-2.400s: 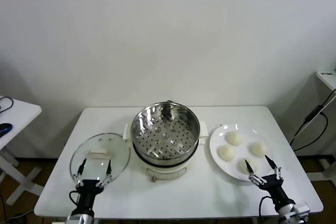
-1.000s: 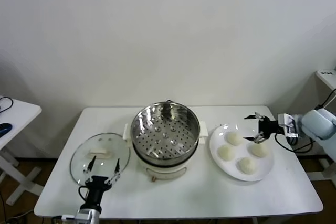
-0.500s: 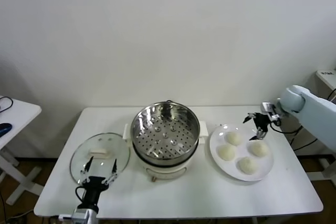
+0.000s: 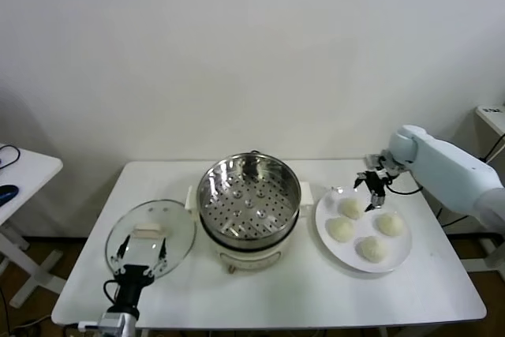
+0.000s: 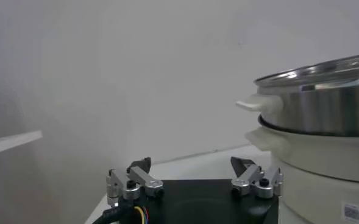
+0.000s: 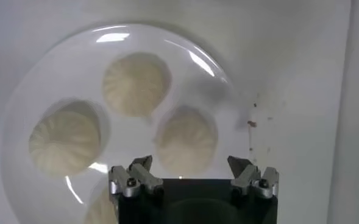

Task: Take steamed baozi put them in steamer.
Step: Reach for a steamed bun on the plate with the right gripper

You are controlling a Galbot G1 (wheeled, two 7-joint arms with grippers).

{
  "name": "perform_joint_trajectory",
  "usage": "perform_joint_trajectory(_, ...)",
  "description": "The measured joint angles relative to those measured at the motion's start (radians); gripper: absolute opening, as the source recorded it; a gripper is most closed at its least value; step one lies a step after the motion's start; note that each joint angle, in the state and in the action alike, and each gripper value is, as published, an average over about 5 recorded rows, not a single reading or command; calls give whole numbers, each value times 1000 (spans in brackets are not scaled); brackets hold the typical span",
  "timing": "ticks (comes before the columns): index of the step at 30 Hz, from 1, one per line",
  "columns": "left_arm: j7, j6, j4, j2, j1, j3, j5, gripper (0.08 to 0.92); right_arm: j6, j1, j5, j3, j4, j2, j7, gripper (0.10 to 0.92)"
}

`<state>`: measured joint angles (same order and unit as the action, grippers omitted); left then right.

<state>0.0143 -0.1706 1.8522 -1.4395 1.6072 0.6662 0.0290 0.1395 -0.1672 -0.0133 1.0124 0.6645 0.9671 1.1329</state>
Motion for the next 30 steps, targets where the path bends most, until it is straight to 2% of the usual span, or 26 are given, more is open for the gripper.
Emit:
perform_joint_trajectory(20,-1,-2,-4,-1,7,21,-3,823,25,45,79,-40,-91,66,0,817)
perform_joint_trajectory(30,-1,-3,-1,-1,11,23,-3,823,35,52,111,-66,-114,85,-6,740)
